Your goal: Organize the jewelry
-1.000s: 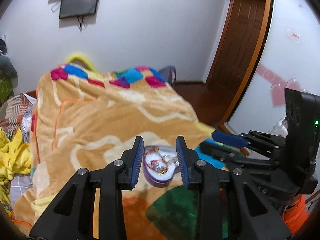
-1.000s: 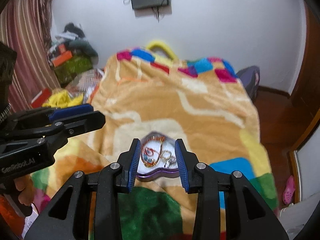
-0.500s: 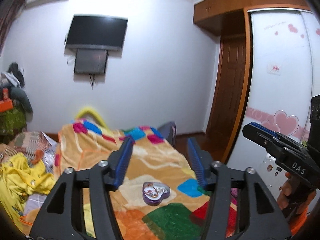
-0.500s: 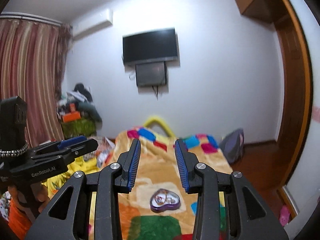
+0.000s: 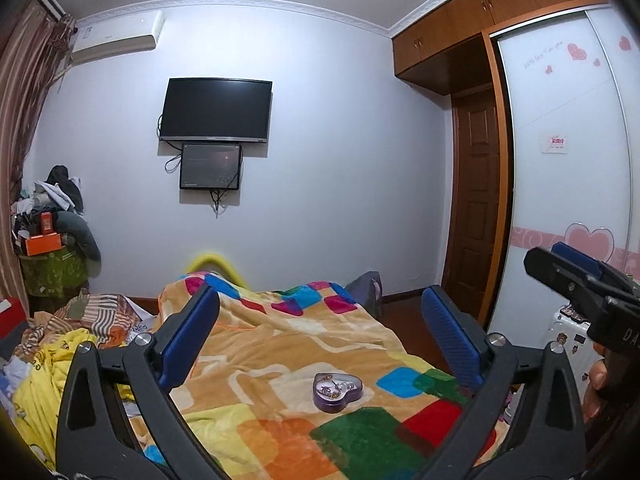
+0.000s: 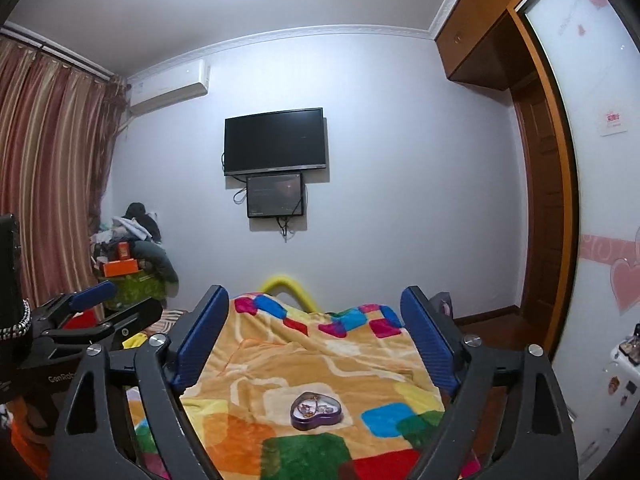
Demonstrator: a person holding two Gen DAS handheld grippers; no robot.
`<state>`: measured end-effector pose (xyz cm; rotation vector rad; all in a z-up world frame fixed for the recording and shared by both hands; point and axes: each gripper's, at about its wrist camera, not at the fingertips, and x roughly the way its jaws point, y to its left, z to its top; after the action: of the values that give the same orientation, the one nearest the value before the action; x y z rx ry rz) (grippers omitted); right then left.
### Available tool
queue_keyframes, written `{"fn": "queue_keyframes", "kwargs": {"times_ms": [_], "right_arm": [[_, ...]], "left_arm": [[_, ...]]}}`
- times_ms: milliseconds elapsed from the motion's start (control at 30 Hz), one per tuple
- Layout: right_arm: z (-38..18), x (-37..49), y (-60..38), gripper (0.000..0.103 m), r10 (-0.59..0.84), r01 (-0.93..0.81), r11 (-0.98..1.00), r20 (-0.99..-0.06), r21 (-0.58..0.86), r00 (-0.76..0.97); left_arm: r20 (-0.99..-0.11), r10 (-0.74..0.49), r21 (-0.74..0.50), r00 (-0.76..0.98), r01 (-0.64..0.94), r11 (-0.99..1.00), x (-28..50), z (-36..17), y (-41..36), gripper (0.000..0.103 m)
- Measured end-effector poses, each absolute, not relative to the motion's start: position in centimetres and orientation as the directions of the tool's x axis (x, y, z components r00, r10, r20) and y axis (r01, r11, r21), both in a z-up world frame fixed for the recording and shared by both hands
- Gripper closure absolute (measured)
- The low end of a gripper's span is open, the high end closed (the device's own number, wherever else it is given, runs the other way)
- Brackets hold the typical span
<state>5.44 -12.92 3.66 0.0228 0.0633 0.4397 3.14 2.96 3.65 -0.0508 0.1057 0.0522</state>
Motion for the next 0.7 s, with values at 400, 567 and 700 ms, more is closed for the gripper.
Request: {"fn": "queue_keyframes", "kwargs": {"times_ms": [400,567,700], "right_arm": [[2.8,4.5,-13.5,0.016,0.427,-0.427,0.904,-0.098,0.020,0.899],[2.6,4.4,-13.8,0.016,0.428,-0.428,0.903,-0.106,0.028,0.897],[2.6,4.7,-14.1,0.016,0.429,-0.427,0.903,-0.115,0.040,0.896]], "left_arm": [[-0.117,0.059,-0.032,0.991,-0.063,0.998,2.8,2.9,2.3,0.001],[-0.126,0.057,-0.030,0.990,-0.061,0.998,3.2,2.8,2.1,0.001],[-0.132,0.057,-0.030,0.990,-0.061,0.998,3.3,2.8,2.1,0.001]]}}
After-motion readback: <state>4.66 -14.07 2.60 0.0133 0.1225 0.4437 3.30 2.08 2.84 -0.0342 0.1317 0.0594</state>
